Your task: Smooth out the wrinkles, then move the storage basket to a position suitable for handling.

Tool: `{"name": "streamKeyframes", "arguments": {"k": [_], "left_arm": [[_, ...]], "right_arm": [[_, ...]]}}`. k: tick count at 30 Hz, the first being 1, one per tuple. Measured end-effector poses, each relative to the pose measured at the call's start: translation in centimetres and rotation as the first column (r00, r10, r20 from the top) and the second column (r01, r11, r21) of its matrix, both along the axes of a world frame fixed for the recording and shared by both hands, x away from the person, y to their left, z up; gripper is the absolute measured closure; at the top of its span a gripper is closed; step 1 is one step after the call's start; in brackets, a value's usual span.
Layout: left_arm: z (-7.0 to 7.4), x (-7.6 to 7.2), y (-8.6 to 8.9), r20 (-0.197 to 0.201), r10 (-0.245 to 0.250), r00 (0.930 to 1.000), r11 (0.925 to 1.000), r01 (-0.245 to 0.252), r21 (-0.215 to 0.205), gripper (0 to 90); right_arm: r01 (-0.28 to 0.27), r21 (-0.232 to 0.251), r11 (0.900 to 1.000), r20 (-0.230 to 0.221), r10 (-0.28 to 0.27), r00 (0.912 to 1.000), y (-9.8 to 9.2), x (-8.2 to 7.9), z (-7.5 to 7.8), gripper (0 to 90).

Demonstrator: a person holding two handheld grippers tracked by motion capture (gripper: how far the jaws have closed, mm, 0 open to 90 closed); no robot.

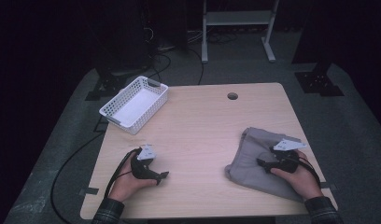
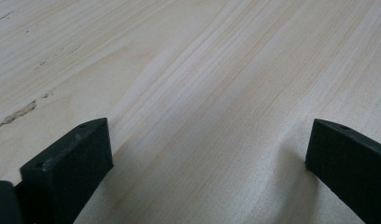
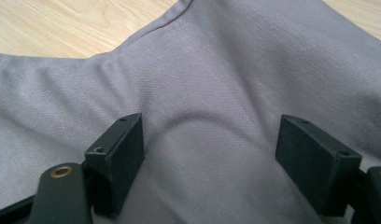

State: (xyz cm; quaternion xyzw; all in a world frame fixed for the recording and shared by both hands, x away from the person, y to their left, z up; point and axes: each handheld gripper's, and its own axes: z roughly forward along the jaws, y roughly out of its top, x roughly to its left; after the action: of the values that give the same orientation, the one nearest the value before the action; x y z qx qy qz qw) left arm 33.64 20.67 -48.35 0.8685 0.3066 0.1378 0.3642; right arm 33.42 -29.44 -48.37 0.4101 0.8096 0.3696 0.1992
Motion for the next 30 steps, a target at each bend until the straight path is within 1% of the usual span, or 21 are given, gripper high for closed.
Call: {"name": "streamKeyframes", "arguments": {"k": [3,4,6,7,10,12,15,17,21,23,27,30], "left_arm": [[0.0,0.0,0.1,0.003,0.009,1.0000,1.0000,-0.009,-0.002,1.7],[0.0,0.0,0.1,0.006,0.015,0.9999,0.9998,-0.015,-0.010,3.4],[0.1,0.1,0.3,0.011,0.017,0.9998,0.9998,-0.016,-0.012,7.7],[0.2,0.2,0.4,0.012,0.020,0.9997,0.9997,-0.020,-0.014,11.4],[0.5,0.4,0.6,0.007,0.025,0.9997,0.9997,-0.025,-0.002,17.1],[0.8,0.6,0.7,0.016,0.021,0.9997,0.9997,-0.021,0.014,21.9],[1.4,0.9,0.9,0.023,0.028,0.9994,0.9995,-0.028,0.013,27.8],[1.9,1.2,1.1,0.023,0.042,0.9989,0.9991,-0.042,0.001,30.9],[3.0,2.1,1.7,0.036,0.082,0.9960,0.9966,-0.081,-0.017,35.6],[3.5,2.7,1.9,0.042,0.081,0.9958,0.9963,-0.080,-0.030,39.6],[4.7,3.6,2.2,0.069,0.098,0.9928,0.9948,-0.095,-0.036,38.8],[5.6,4.3,2.3,0.086,0.107,0.9905,0.9934,-0.103,-0.051,38.9]], "right_arm": [[0.000,0.001,1.000,0.000,0.000,1.0000,0.0,0.0,0.0,22.1],[0.000,0.001,1.000,0.000,0.000,1.0000,0.0,0.0,0.0,22.2],[0.000,0.001,1.000,0.000,0.000,1.0000,0.0,0.0,0.0,22.2],[0.000,0.001,1.000,0.000,0.000,1.0000,0.0,0.0,0.0,22.2],[-0.001,0.003,1.000,-0.002,0.001,1.0000,0.0,0.0,0.0,22.1],[-0.002,0.004,1.000,-0.003,0.002,1.0000,0.0,0.0,0.0,22.1],[-0.002,0.004,1.000,-0.003,0.002,1.0000,0.0,0.0,0.0,22.2],[-0.002,0.004,1.000,-0.003,0.002,1.0000,0.0,0.0,0.0,22.1],[-0.003,0.003,1.000,-0.001,0.003,1.0000,0.0,0.0,0.0,22.1],[-0.003,0.003,1.000,-0.003,0.003,1.0000,0.0,0.0,0.0,22.2],[-0.004,0.005,1.000,-0.003,0.004,1.0000,0.0,0.0,0.0,22.1],[-0.005,0.006,1.000,-0.005,0.005,1.0000,-0.1,0.1,0.0,22.2]]}}
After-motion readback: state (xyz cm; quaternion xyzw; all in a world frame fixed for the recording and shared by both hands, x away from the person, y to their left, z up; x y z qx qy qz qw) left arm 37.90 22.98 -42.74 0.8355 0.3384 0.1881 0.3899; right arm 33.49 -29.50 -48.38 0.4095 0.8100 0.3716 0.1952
